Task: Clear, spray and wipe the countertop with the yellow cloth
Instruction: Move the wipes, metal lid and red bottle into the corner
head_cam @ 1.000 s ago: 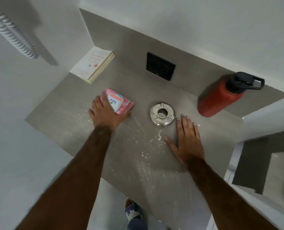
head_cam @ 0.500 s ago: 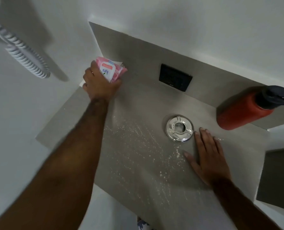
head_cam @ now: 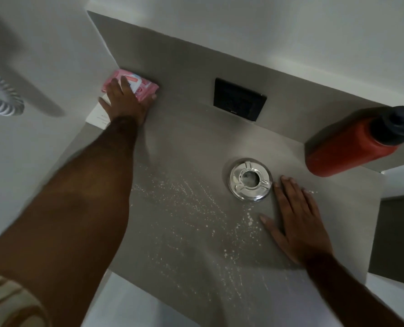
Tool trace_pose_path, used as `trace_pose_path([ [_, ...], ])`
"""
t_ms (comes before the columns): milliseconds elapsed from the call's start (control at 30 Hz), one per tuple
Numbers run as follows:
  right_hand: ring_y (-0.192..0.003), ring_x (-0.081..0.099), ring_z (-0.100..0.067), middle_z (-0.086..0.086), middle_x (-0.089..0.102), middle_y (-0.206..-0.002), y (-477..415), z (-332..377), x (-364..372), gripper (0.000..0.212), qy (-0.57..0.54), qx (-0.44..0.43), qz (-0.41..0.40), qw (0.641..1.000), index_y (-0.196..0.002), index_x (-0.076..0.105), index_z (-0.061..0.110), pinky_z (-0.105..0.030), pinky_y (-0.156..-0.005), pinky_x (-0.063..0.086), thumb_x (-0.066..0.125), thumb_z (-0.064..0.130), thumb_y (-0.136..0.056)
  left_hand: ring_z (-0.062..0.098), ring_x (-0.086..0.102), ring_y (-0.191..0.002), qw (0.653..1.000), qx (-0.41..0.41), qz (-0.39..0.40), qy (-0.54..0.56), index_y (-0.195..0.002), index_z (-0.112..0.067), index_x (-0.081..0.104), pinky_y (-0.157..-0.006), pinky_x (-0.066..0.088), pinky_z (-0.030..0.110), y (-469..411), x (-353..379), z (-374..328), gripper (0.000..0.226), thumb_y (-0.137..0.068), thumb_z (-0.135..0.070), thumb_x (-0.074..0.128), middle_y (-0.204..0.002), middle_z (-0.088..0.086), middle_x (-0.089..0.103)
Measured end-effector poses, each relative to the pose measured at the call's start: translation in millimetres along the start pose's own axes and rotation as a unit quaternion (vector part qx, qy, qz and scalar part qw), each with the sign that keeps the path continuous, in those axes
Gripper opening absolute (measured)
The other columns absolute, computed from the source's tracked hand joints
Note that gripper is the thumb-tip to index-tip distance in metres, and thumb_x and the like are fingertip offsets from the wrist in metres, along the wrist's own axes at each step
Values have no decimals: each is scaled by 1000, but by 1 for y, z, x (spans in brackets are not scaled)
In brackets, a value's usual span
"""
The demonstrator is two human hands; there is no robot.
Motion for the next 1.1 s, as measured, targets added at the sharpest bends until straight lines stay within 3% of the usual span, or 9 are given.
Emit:
trace_pose_path([
  [100,-162,16,-24,-12,20,-173,0,0,0,85,0,2,2,1000,-163,27,9,-52,-129,22,30,66,-101,35,6,-157,996,30,-53,62,-161,-11,8,-128,5,53,16,-25,-25,117,-79,-87,44,-170,14,7],
  [200,-162,16,-25,-12,20,-173,1,0,-2,85,2,4,7,1000,-163,26,8,-53,-128,22,30,67,-101,33,23,-153,974,173,-62,129,-158,-6,24,-127,20,41,77,-34,-77,107,-83,-75,57,-165,17,25],
  [300,-162,16,-26,-13,20,-172,2,0,-4,85,5,4,12,1000,-163,26,7,-53,-128,23,27,67,-102,33,50,-132,917,358,8,176,-136,-2,56,-114,40,42,179,-14,-132,72,-89,-55,65,-139,20,56],
  [400,-162,16,-27,-14,20,-173,3,0,-4,87,2,5,18,1000,-163,24,8,-53,-128,23,23,69,-102,27,58,-121,853,504,-11,133,-118,-14,70,-109,40,41,272,6,-158,52,-86,-54,69,-120,7,70],
  [467,-162,17,-27,-14,20,-172,3,2,-3,87,3,4,18,1000,-163,25,8,-52,-129,22,20,70,-102,27,59,-127,864,493,-26,101,-116,-18,73,-111,39,50,301,21,-154,51,-82,-56,73,-122,0,72],
  [600,-162,17,-26,-13,21,-172,3,3,-4,88,4,3,17,1000,-163,26,9,-50,-130,18,19,71,-101,26,60,-128,890,454,-20,40,-119,-20,72,-110,38,62,321,39,-146,40,-83,-36,76,-123,-2,71],
  [767,-162,14,-25,-12,18,-173,3,3,-5,87,12,8,26,1000,-164,23,11,-49,-131,16,21,70,-101,20,58,-124,914,402,-50,36,-121,-21,68,-112,38,54,287,19,-131,35,-88,-36,66,-126,-1,68],
  [933,-162,13,-25,-13,17,-173,1,3,-5,86,20,6,35,999,-164,22,10,-49,-131,16,24,69,-101,29,66,-102,965,235,-103,55,-113,-14,70,-92,52,43,199,-40,-41,27,-88,-26,67,-110,9,72],
  [1100,-163,9,-25,-13,14,-174,1,2,-2,88,17,6,38,999,-165,19,10,-50,-131,15,23,70,-101,36,58,-118,991,85,-91,48,-123,-8,67,-106,44,45,128,-62,34,35,-91,-20,67,-125,16,67],
])
Point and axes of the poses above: each hand's wrist, its own y-axis away from the middle knuckle, its own x-axis out of the palm, z = x × y, the point moved 7 cm from there along -y, towards the middle knuckle
